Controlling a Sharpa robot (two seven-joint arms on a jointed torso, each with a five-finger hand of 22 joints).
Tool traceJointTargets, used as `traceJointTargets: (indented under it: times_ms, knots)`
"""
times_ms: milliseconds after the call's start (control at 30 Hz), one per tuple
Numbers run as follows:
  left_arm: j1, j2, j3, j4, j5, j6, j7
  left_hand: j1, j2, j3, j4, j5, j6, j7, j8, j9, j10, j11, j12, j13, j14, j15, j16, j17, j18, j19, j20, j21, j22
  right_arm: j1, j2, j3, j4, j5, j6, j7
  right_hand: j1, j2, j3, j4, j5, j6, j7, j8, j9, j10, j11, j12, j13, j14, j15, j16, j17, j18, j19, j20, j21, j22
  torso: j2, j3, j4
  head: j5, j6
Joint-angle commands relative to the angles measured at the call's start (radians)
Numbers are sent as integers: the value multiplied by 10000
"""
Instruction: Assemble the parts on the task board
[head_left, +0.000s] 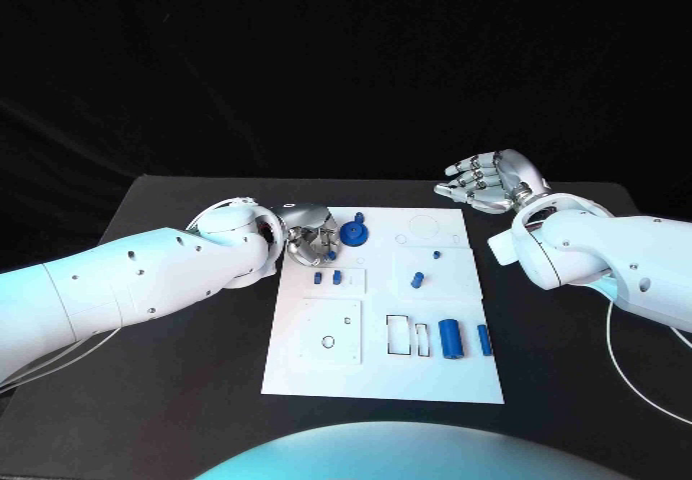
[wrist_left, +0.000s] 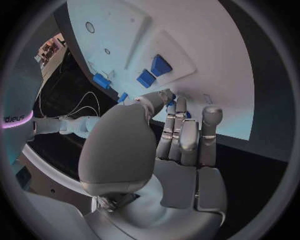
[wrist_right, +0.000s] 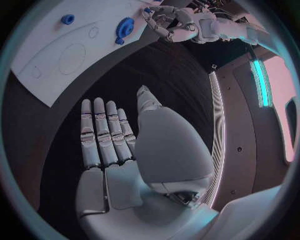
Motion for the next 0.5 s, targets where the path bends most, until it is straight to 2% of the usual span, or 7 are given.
traceJointTargets:
  times_ms: [33, 400, 500]
  knots:
    - [0, 6, 2, 6, -11, 103, -70, -120, -36, -81, 33, -46, -71, -18, -59, -8, 88, -13, -63, 17, 38, -13, -49, -7, -30, 19, -1, -44, -22, -4, 2, 3, 18, -64, 32, 75, -92, 13, 25, 56, -36, -4, 516, -46, -12, -7, 10, -44, -10, -4, -2, -41, -10, 113, -24, 6, -41, -12, 2, -4, -1, -7, -3]
    - [0, 7, 1, 2, -62, 16, -131, -171, -75, -126, 62, -45, -116, -13, -113, -16, 70, -6, -93, 33, 1, -7, -61, -81, -16, -34, 0, -97, -96, -4, 27, 2, -24, -63, 1, 63, -96, 5, 21, 56, -36, -10, 519, -51, -16, -13, 13, -48, -11, -8, 1, -51, -16, 112, -29, 8, -43, -21, -4, -10, 10, 19, 3]
    - [0, 2, 1, 3, -66, 21, -176, -203, -137, -185, 96, -38, -453, 63, -383, -99, -26, 38, -177, 66, -40, 30, -74, -134, -11, -60, 11, -159, -151, -4, 32, 2, -35, -63, -40, 69, -108, -33, 4, 58, -35, -58, 540, -81, -37, -58, 34, -73, -17, -35, 19, -94, -42, 107, -49, 17, -49, -55, -3, -11, 12, 17, 2]
